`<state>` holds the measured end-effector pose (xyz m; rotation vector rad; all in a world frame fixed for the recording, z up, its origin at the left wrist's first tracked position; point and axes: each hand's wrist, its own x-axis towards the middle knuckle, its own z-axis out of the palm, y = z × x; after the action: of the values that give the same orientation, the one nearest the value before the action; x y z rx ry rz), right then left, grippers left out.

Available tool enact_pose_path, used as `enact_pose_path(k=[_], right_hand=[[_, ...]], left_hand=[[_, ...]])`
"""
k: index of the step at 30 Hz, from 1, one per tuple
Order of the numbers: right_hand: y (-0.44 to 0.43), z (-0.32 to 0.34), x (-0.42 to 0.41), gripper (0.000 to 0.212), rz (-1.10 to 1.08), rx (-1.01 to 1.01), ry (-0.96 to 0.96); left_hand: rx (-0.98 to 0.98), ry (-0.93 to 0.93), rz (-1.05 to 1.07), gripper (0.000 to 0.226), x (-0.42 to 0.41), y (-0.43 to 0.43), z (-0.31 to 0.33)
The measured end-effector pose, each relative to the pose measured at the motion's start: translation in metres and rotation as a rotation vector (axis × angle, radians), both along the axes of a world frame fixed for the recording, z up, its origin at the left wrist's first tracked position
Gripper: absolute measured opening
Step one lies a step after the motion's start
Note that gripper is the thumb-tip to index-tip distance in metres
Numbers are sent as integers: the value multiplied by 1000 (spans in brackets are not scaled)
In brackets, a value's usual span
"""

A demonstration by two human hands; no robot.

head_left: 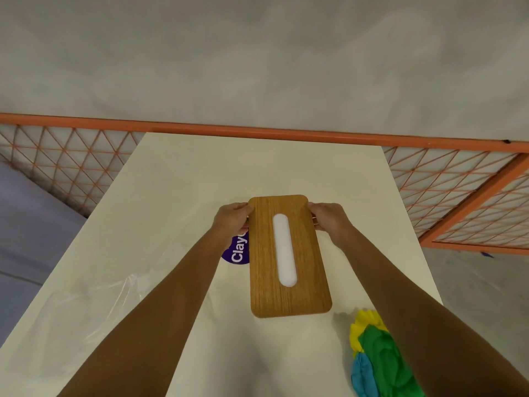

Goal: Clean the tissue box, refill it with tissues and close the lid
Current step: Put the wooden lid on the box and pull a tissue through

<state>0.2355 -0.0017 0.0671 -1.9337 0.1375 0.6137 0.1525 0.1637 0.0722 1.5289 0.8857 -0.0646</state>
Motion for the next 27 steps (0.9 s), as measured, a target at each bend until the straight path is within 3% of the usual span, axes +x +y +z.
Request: enact_pose_path(k=[6,12,19,23,27], right_hand=[[6,-7,23,32,49,64,53],[6,-16,29,24,29,53,9],[5,-19,19,32,26,23,-75],[-7,-10,-5,46,142,-59,-44],[-35,-6,-56,73,270,-81,183]], left_hand=[[-108,1,-13,12,18,16,-3],[-103,19,-74,11,23,27,-10],[-29,-27,-58,16,22,22,-13],[79,-38,-132,28,19,19,-14],[242,-12,-227,31,12,21,-12]])
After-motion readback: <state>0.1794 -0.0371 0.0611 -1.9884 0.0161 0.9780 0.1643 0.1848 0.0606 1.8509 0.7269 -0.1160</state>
